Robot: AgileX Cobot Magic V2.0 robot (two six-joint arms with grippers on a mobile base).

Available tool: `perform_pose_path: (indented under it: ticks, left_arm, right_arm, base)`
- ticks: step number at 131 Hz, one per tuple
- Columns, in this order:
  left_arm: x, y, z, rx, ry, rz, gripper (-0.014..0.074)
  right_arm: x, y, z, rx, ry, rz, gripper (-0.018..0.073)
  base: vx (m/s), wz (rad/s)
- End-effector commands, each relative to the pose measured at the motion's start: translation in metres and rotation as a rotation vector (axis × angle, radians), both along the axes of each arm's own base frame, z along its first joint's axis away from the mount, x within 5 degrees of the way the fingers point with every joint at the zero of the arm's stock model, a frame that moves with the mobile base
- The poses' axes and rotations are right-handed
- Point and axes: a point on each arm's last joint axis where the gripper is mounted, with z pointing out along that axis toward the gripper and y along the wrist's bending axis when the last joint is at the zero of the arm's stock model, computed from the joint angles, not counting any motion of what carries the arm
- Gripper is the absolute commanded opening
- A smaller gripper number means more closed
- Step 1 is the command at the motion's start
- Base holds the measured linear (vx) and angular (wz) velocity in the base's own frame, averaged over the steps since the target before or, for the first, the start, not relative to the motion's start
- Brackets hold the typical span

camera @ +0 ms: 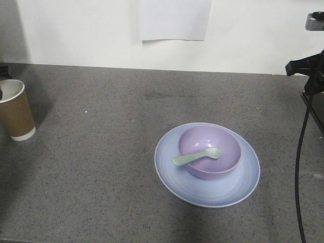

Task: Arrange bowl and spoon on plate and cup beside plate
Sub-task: 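Lower the left gripper into the brown paper cup rim and grip it, then carry the paper cup with the left gripper beside the plate and set it down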

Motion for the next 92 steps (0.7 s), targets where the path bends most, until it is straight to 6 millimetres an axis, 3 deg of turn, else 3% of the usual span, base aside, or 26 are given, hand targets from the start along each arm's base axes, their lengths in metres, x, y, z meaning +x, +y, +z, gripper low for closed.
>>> perform_pose_path:
  ticks: [1, 22, 51, 75, 92]
  left_arm:
    - [-0.005, -0.003, 0.030, 0.018, -0.114, -0.032, 0.0240]
    - [-0.004, -0.007, 0.031, 0.000, -0.128, -0.106, -0.0007]
    - [-0.006, -0.025, 0.041, -0.062, -0.172, -0.173, -0.0009]
    - [-0.008, -0.063, 0.059, -0.074, -0.244, -0.278, -0.0008]
    - [-0.010, -0.107, 0.060, -0.090, -0.241, -0.385, -0.0008]
  right_arm:
    - [-0.009, -0.001, 0.026, -0.012, -0.106, -0.002, -0.0008]
    - [-0.009, -0.001, 0.026, -0.012, -0.106, -0.002, -0.0008]
    - [-0.009, -0.001, 0.026, -0.012, -0.105, -0.002, -0.0008]
    - [-0.009, -0.001, 0.026, -0.012, -0.105, -0.002, -0.0008]
    - [-0.009, -0.001, 0.026, -0.012, -0.105, -0.002, -0.0008]
  base:
    - [0.00, 0.00]
    - [0.00, 0.00]
    - [0.00, 0.00]
    - [0.00, 0.00]
    - [0.00, 0.00]
